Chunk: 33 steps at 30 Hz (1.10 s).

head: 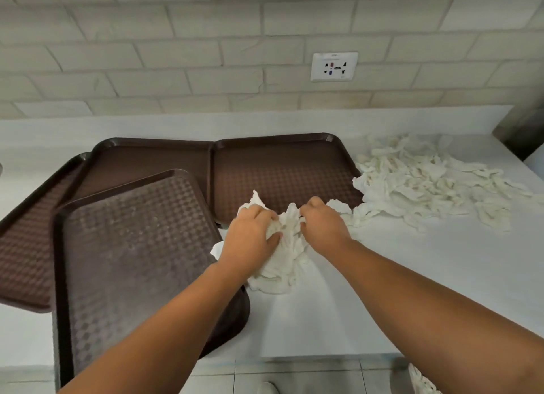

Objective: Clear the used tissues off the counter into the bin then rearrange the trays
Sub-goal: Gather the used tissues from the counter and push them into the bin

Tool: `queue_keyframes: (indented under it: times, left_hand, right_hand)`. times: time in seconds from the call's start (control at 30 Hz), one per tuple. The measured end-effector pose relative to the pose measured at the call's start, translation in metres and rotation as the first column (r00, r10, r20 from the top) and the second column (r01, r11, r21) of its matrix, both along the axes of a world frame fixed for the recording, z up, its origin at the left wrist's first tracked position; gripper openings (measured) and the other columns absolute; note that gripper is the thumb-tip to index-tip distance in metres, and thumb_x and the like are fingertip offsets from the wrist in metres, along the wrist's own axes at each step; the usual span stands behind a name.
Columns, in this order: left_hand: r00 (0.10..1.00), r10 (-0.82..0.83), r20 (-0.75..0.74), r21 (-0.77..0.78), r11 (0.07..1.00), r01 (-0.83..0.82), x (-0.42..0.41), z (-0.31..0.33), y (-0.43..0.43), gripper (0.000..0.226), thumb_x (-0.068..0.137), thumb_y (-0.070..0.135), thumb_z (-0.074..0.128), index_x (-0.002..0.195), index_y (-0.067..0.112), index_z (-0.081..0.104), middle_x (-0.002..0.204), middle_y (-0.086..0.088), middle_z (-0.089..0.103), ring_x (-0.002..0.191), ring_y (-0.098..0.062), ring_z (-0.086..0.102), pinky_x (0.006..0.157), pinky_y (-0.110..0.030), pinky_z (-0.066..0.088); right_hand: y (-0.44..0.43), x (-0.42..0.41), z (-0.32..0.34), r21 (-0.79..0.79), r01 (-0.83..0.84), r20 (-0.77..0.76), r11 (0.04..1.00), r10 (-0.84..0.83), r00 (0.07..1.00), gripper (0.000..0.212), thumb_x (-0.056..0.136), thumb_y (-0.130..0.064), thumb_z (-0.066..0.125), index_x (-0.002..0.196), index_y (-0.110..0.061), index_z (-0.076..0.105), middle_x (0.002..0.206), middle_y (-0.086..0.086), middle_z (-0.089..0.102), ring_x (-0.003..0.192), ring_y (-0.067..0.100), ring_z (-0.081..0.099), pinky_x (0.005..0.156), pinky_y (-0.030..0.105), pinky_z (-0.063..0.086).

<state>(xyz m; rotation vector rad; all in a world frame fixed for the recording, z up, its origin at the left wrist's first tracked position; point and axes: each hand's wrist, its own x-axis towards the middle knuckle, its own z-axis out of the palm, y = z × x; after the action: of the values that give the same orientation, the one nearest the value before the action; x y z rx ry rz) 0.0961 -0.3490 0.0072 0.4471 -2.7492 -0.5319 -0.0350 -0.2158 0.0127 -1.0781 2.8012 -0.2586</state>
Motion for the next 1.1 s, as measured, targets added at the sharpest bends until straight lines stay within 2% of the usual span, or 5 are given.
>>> queue_keyframes:
  times: [0.27,0.5,0.7,0.93,1.1]
  left_hand:
    - [0.992,0.031,0.124,-0.069,0.997,-0.023,-0.026,0.002,-0.009,0.023,0.093,0.04,0.057,0.107,0.028,0.07,0.102,0.006,0.063,0.1,-0.022,0.055,0.082,-0.034,0.045]
    - [0.997,0.044,0.057,0.238,0.97,-0.056,-0.041,0.038,-0.016,0.022,0.103,0.025,0.044,0.115,0.023,0.062,0.101,0.003,0.066,0.087,-0.015,0.06,0.079,-0.036,0.054]
    - [0.994,0.107,-0.018,0.5,0.862,-0.084,-0.053,0.055,-0.001,0.023,0.103,0.016,0.041,0.11,0.026,0.06,0.094,0.002,0.065,0.082,-0.018,0.065,0.069,-0.035,0.057]
    - [0.992,0.108,-0.063,0.652,0.757,-0.041,-0.066,0.071,0.02,0.031,0.098,0.051,0.042,0.098,0.023,0.053,0.077,-0.001,0.057,0.07,-0.016,0.056,0.075,-0.042,0.056]
    - [0.99,0.119,-0.073,0.658,0.752,-0.042,-0.075,0.085,0.032,0.054,0.099,0.06,0.034,0.075,0.012,0.043,0.062,0.004,0.042,0.059,-0.013,0.042,0.079,-0.05,0.055]
  right_hand:
    - [0.004,-0.012,0.009,0.095,-0.031,-0.029,0.995,0.034,0.999,0.022,0.09,-0.005,0.062,0.111,-0.007,0.064,0.109,0.005,0.052,0.089,0.022,0.059,0.074,0.028,0.044]
    - [0.028,-0.028,0.041,-0.317,0.275,0.085,0.908,-0.261,0.961,0.003,0.098,-0.011,0.046,0.1,-0.012,0.046,0.074,0.002,0.054,0.065,0.017,0.054,0.05,0.026,0.035]
    - [0.046,-0.037,0.07,-0.53,0.239,0.119,0.813,-0.208,0.971,0.023,0.1,-0.017,0.04,0.096,-0.008,0.06,0.087,0.005,0.063,0.079,0.019,0.059,0.073,0.033,0.051]
    - [0.067,-0.045,0.08,-0.525,0.308,0.222,0.793,-0.222,0.949,0.024,0.097,-0.034,0.053,0.086,-0.013,0.05,0.073,0.0,0.055,0.066,0.014,0.052,0.055,0.023,0.037]
    - [0.081,-0.046,0.089,-0.598,0.39,0.369,0.7,-0.191,0.91,0.02,0.099,-0.028,0.052,0.082,-0.017,0.047,0.084,0.012,0.068,0.067,0.021,0.071,0.062,0.043,0.059]
